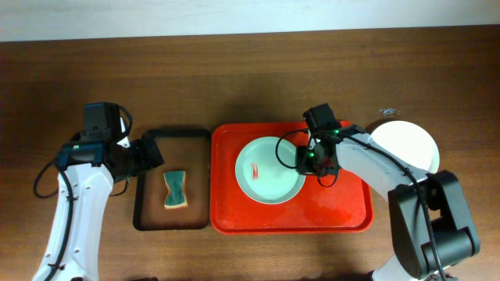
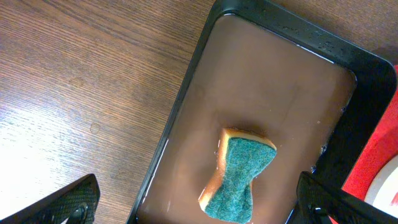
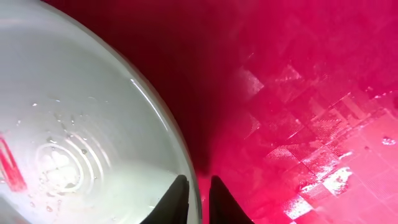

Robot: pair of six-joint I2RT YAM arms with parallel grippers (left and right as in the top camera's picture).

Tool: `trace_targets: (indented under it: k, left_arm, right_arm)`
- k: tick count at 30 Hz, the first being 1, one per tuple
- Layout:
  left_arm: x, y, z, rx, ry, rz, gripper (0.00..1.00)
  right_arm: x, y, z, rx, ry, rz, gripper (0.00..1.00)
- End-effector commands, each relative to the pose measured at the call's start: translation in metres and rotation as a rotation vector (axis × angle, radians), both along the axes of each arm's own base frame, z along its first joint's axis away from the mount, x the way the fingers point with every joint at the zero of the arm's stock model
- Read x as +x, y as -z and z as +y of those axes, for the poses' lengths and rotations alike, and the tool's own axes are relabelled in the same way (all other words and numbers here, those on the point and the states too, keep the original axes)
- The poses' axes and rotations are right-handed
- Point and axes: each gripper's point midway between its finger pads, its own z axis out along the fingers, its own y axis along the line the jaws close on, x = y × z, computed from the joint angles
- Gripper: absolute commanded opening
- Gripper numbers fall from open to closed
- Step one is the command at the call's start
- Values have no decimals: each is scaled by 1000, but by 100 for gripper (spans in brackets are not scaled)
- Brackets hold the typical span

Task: Clean dirty plates on tray and stack at the side
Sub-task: 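Grasp the sponge from the black tray with the left gripper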

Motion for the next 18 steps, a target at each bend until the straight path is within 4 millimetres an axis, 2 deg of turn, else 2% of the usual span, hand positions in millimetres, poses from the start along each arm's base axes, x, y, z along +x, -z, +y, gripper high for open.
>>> trace_targets:
  k: [1,4,9,10,11,12,13,14,16,17,18]
  left_arm:
    - [3,-7,1,-1,-15,-23,99]
    - [3,-7,1,-1,-15,-23,99]
    - [3,-7,1,-1,-15,-25,99]
    - [10,-9,0,-7,-12,-56,99]
    - [9,-9,-13,-81,13,-54,99]
    - [4,-9,-38,-212,67,-39,99]
    - [1,-6,-49,-229,122,-27,89]
    - [-4,0,-56,-205,178,-5,75]
    - [-15,15,-60,-132,213,47,59]
    - [-21,22,-59,-87,223,73,44]
    - [-26,28,-60,-73,232,92,40]
  right_arm:
    - [4,-11,0,-4,-5,-44,4]
    - [3,-11,1,-4,-7,-38,4]
    - [-10,-8,-2,-11,-8,19,4]
    - [-12,-8,-2,-11,7,29,4]
    - [-16,-8,0,4,6,49,4]
    - [-20,-8,3,21,2,66,4]
    - [-21,-8,4,30,1,72,4]
    - [-22,-9,6,40,-3,76,4]
    - [-24,-8,10,38,-15,77,4]
    - [-25,-8,11,38,-21,77,4]
    - [-25,-8,12,39,-23,75,4]
